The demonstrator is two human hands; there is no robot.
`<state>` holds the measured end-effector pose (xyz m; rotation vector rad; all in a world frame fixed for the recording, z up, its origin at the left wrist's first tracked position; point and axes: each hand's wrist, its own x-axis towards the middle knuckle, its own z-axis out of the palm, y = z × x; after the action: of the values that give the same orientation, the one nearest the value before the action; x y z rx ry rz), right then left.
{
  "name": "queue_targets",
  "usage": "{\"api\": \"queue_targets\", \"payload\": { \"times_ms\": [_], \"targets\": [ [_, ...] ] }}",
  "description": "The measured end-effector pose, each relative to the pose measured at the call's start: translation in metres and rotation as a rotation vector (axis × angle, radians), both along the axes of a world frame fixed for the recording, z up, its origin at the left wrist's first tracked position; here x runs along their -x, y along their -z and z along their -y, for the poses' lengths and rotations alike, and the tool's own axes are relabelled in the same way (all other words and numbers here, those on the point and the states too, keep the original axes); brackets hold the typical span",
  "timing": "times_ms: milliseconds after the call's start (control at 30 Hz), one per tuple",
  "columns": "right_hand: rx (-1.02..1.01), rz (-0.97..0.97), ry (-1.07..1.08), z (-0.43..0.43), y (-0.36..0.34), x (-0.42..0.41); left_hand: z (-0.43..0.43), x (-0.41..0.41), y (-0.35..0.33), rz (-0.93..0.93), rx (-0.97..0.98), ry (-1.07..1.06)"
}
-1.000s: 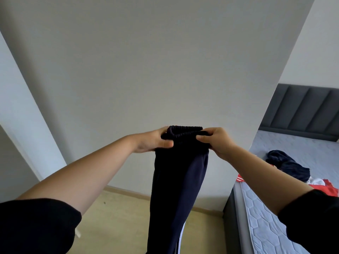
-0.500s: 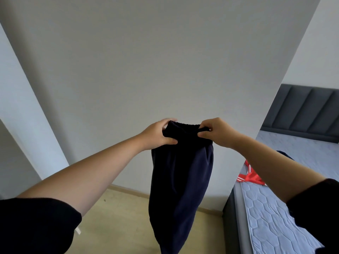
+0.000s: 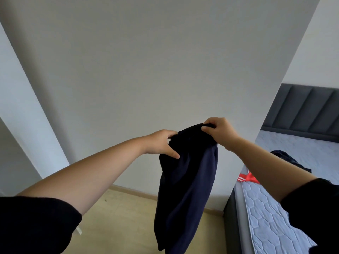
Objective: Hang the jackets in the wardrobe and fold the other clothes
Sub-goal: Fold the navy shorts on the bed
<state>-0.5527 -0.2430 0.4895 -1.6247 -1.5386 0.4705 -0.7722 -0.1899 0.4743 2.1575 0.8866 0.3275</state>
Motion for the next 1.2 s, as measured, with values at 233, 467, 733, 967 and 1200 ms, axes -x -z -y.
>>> {"api": "queue_targets", "payload": {
  "times_ms": [233,467,733,967,1200],
  "targets": [
    [0.18,0.439,-0.211,0.001,-0.001,0.002,-0.004,0.002,-0.011,-0.349,-0.338,0.035],
    [0.194,0.401,-0.318,0.012,-0.006,-0.003,-0.003,-0.003,-0.035,-0.267,-0.381,-0.001],
    [0.263,0.532,-0.3,0.007,-0.005,0.016,0.002,-0.009,-0.04,-0.382,-0.503,0.108],
    [0.398,0.532,-0.235,-0.006,-0.012,0.029,-0.004,-0.007,-0.036,-0.198,-0.501,0.044],
    [0.581,0.034,-0.289,-0.015,-0.031,0.024,-0.015,0.006,-0.007,0.269,0.243,-0.122]
  ]
}}
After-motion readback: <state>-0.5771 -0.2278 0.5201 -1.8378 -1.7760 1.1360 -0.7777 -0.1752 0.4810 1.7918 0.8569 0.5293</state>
